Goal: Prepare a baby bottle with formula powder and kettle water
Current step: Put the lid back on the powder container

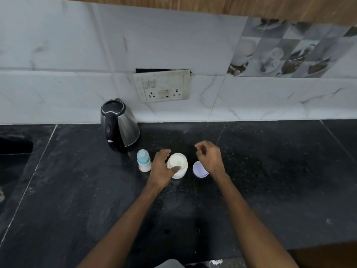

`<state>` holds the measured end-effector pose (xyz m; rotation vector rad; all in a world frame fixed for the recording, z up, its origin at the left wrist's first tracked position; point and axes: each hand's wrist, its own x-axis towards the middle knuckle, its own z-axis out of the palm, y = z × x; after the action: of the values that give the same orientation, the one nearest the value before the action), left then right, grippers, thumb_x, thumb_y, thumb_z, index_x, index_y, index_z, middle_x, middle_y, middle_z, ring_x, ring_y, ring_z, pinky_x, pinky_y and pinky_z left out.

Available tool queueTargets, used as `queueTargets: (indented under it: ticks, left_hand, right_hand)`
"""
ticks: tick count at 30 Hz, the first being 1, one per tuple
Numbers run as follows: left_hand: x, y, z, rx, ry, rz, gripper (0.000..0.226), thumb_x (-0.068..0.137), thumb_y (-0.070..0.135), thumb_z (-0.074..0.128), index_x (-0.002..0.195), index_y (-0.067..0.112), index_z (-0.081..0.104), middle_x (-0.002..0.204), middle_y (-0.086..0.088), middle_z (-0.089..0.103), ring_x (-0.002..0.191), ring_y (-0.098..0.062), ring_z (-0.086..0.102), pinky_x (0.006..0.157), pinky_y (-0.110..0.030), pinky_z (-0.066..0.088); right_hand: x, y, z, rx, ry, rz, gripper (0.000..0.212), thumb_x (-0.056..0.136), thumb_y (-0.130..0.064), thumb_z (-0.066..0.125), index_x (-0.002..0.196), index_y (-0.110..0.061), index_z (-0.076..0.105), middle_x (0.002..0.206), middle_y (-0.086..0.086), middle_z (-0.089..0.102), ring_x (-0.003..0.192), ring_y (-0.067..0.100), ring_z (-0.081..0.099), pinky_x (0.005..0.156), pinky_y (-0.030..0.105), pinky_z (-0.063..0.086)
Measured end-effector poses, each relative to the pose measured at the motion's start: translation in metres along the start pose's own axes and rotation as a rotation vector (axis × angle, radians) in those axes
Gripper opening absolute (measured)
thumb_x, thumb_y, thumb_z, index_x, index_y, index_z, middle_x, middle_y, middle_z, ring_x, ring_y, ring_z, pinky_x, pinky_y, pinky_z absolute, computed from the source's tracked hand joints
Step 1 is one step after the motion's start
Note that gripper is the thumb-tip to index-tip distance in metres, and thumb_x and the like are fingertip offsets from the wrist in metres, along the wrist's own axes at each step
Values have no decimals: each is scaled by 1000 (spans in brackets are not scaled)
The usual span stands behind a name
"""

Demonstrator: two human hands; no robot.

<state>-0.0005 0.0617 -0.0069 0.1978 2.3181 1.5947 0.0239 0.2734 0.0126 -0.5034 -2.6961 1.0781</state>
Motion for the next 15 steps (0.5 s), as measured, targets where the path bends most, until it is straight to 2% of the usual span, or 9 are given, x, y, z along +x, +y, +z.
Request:
queueTargets:
  ticks: [3,7,9,11,13,15]
  left_hand:
    - [5,-8,9,88,-55,5,91,68,11,95,145,14,47,143,-6,48,132,-24,51,112,-44,46]
    - [7,-10,20,142,-81,6,102,67,11,95,153,9,40,153,-11,44,141,-26,44,118,-38,36]
    - [9,-17,24,129,-46,14,100,66,14,97,150,11,43,149,-11,49,137,-27,49,116,-47,42]
    - [10,-23,25,101,-15,40,89,63,18,98,140,22,53,139,-5,57,128,-25,57,109,-52,48]
    - [10,-23,25,78,7,62,74,63,22,97,125,33,59,131,1,62,121,-20,61,104,-49,52]
    - [10,-23,24,54,22,63,72,63,23,98,123,33,61,129,3,62,118,-16,62,103,-44,53]
  right_hand:
    - [-12,7,2,-48,-35,-23,24,89,-2,67,110,-12,75,107,6,73,95,19,70,90,41,58]
    - [-29,5,6,-84,-62,-229,26,94,-17,72,119,-19,75,110,2,68,98,17,67,85,29,55]
    - [-34,2,15,-124,-120,-317,24,95,-25,72,118,-19,76,107,2,67,96,19,64,84,28,51]
    - [-35,1,25,-137,-140,-334,22,96,-27,72,114,-16,78,103,4,66,93,22,62,82,25,45]
    - [-34,-2,31,-131,-142,-328,21,96,-25,72,111,-14,79,99,5,65,91,24,61,79,25,43]
    - [-29,-4,34,-161,-166,-343,18,97,-23,70,107,-11,80,97,8,64,91,26,60,77,32,46]
